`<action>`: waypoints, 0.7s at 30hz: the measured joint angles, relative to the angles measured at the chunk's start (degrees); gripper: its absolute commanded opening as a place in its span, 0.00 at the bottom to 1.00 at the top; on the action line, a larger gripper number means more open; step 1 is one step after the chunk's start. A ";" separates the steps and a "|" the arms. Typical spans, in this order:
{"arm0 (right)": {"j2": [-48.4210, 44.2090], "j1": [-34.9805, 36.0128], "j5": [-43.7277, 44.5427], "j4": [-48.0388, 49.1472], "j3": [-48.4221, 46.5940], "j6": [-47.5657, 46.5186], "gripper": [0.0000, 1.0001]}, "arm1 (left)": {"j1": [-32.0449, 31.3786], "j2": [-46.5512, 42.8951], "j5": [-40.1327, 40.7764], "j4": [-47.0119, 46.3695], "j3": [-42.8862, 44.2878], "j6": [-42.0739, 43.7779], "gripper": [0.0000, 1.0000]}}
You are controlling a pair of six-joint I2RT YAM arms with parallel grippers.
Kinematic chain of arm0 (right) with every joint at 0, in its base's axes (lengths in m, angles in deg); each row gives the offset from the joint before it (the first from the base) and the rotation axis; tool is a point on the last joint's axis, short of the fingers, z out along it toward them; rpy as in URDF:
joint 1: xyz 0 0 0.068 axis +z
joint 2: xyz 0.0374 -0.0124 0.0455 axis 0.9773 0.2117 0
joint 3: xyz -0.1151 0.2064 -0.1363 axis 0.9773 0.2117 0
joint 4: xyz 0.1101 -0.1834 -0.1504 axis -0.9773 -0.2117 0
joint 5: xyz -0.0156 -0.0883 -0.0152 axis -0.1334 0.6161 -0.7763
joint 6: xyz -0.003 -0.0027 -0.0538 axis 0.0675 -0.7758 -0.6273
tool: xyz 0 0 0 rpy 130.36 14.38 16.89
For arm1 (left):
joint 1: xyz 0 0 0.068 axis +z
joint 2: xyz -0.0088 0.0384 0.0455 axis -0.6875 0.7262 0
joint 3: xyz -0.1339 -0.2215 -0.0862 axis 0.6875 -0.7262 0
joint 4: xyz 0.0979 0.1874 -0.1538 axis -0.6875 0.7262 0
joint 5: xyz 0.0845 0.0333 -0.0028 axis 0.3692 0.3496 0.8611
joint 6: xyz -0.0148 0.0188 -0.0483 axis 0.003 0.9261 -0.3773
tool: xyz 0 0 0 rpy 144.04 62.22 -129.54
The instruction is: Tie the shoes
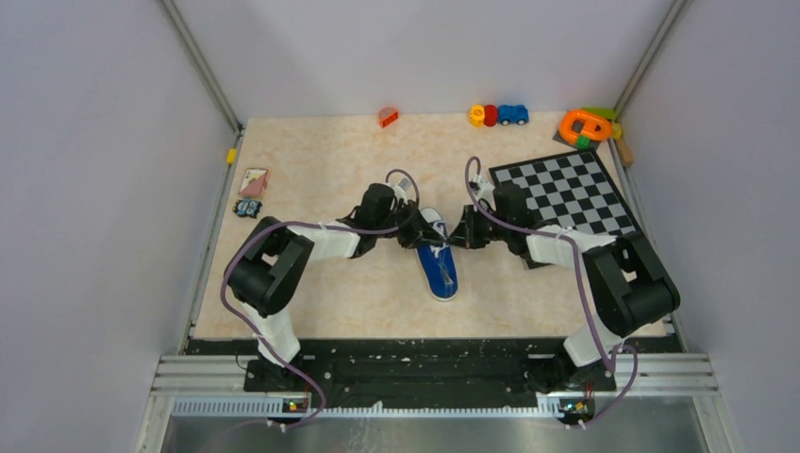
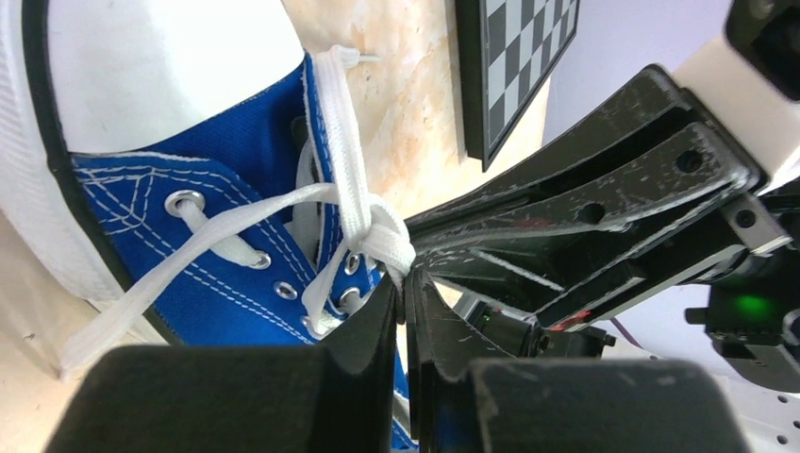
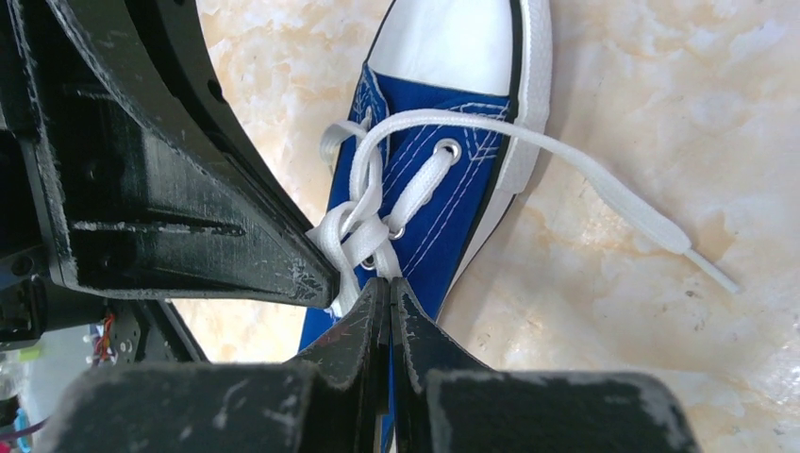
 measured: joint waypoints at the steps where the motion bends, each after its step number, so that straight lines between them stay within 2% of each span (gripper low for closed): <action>1: -0.02 0.00 0.28 -0.74 -0.39 -0.26 0.00 | 0.00 -0.02 0.02 0.42 0.00 0.26 0.08; 5: -0.74 0.02 2.01 -3.54 -1.60 -1.81 0.00 | 0.00 -0.33 0.00 2.64 0.00 1.64 0.00; 21: -4.00 1.70 8.28 -13.20 -3.39 -6.80 0.00 | 0.00 -3.69 -2.29 13.55 0.26 10.36 0.00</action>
